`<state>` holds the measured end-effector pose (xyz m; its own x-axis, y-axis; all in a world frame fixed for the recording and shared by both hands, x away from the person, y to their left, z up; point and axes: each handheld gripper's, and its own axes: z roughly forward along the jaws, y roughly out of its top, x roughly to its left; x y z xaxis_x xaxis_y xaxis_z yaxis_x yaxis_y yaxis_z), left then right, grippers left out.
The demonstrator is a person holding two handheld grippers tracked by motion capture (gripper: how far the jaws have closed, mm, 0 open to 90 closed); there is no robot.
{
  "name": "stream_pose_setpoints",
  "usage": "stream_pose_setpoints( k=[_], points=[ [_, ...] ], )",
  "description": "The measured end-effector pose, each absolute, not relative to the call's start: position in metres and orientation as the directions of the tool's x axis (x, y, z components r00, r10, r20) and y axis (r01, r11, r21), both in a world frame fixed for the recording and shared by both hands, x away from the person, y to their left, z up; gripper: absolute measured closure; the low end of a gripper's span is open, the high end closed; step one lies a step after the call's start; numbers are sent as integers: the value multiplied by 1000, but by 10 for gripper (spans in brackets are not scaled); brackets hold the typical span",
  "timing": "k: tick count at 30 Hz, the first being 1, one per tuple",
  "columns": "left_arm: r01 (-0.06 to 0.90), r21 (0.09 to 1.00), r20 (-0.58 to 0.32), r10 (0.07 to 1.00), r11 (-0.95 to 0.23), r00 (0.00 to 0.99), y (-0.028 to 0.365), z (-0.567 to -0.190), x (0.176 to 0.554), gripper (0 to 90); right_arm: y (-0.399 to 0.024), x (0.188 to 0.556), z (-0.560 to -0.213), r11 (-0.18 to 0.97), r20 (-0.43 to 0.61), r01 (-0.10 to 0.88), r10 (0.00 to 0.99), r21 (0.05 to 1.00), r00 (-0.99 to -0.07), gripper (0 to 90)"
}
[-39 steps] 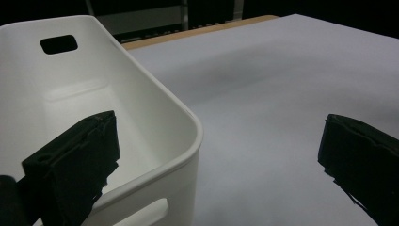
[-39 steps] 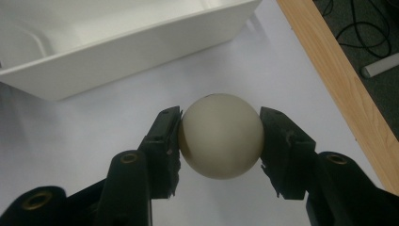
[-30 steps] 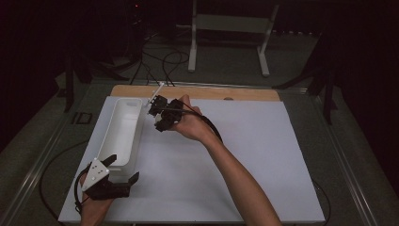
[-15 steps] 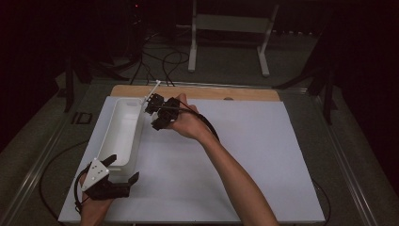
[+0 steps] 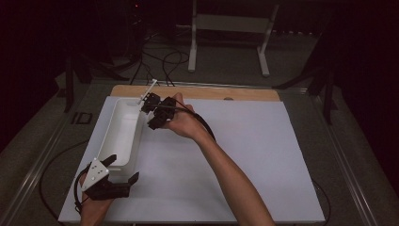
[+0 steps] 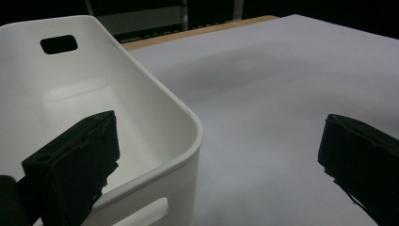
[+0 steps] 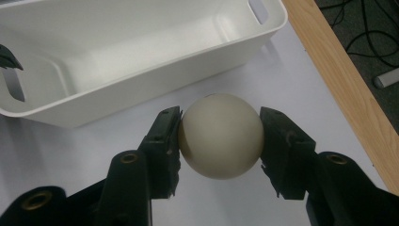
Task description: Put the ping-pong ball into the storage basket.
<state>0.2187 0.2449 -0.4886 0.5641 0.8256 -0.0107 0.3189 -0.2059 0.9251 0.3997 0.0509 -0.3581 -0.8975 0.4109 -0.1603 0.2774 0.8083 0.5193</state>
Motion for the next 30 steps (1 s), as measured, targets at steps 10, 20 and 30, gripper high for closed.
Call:
stream_pose_setpoints(
  k=[10, 20, 30],
  points=[
    [319, 925, -11, 826, -206, 564, 245, -489, 219, 0, 55, 401, -359, 800, -140, 290, 417, 525, -898, 503],
    [318, 925, -10, 826, -207, 564, 245, -489, 219, 0, 61, 401, -361, 795, -121, 301, 420, 526, -899, 503],
    [318, 926, -12, 826, -204, 563, 245, -489, 219, 0, 67, 401, -360, 791, -110, 306, 422, 529, -900, 503]
  ],
)
